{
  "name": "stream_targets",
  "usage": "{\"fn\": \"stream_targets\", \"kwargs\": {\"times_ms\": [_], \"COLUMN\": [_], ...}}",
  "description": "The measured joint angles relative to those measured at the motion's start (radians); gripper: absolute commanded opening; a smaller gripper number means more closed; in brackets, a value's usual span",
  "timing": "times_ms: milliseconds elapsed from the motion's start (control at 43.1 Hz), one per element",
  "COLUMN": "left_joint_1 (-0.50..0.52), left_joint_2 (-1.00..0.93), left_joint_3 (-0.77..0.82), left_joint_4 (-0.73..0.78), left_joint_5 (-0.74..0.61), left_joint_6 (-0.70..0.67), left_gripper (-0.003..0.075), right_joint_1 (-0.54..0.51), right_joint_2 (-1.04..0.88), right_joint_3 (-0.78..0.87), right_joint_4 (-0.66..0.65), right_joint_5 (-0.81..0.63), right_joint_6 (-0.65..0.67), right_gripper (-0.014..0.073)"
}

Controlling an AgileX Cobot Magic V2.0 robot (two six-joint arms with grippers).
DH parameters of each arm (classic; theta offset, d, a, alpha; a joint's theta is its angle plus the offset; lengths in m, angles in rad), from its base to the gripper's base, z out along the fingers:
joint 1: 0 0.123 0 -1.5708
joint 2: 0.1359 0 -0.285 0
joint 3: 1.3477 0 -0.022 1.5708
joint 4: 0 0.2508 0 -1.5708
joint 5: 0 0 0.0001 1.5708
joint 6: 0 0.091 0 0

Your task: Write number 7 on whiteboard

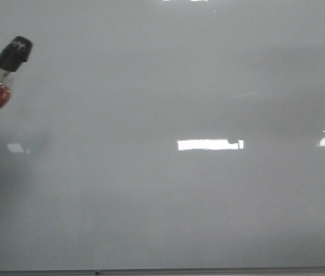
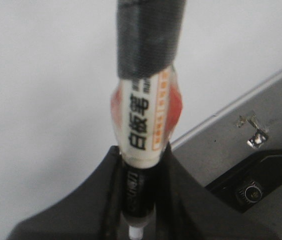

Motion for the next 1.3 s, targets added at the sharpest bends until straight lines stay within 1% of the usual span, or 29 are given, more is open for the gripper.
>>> {"fn": "stream_targets", "kwargs": {"times_ms": [70,139,255,371,510,603,766,905,998,1044,1114,1299], "left_joint_1": [-0.082,-0.189,-0.324,-0.436,-0.529,-0.557,-0.564,-0.564,-0.564,-0.564,-0.564,-0.564], "left_joint_2": [-0.043,-0.097,-0.168,-0.22,-0.247,-0.25,-0.25,-0.25,-0.25,-0.25,-0.25,-0.252], "left_joint_3": [0.0,-0.002,-0.002,-0.002,-0.002,-0.002,-0.002,-0.002,-0.002,-0.002,-0.002,-0.002], "left_joint_4": [-0.002,-0.008,-0.01,-0.01,-0.01,-0.01,-0.01,-0.01,-0.01,-0.01,-0.01,-0.018], "left_joint_5": [0.023,0.053,0.073,0.083,0.085,0.085,0.085,0.079,0.076,0.076,0.074,0.05], "left_joint_6": [0.068,0.147,0.19,0.207,0.213,0.215,0.215,0.215,0.215,0.215,0.215,0.215], "left_gripper": [0.0007,0.0007,0.0007,0.0007,0.0007,0.0007,0.0007,0.0007,0.0007,0.0008,0.0008,0.0008], "right_joint_1": [0.056,0.135,0.249,0.356,0.463,0.528,0.624,0.672,0.683,0.683,0.683,0.683], "right_joint_2": [0.057,0.129,0.215,0.294,0.379,0.431,0.499,0.55,0.578,0.588,0.599,0.609], "right_joint_3": [-0.04,-0.088,-0.153,-0.217,-0.29,-0.344,-0.429,-0.478,-0.493,-0.497,-0.5,-0.5], "right_joint_4": [0.057,0.129,0.221,0.278,0.295,0.298,0.3,0.303,0.305,0.305,0.305,0.3], "right_joint_5": [0.044,0.085,0.133,0.158,0.164,0.167,0.176,0.189,0.189,0.189,0.189,0.183], "right_joint_6": [-0.078,-0.192,-0.336,-0.438,-0.494,-0.504,-0.508,-0.508,-0.508,-0.508,-0.508,-0.509], "right_gripper": [0.0634,0.0634,0.0634,0.0634,0.0634,0.0634,0.0634,0.0634,0.0624,0.0595,0.0505,0.0142]}}
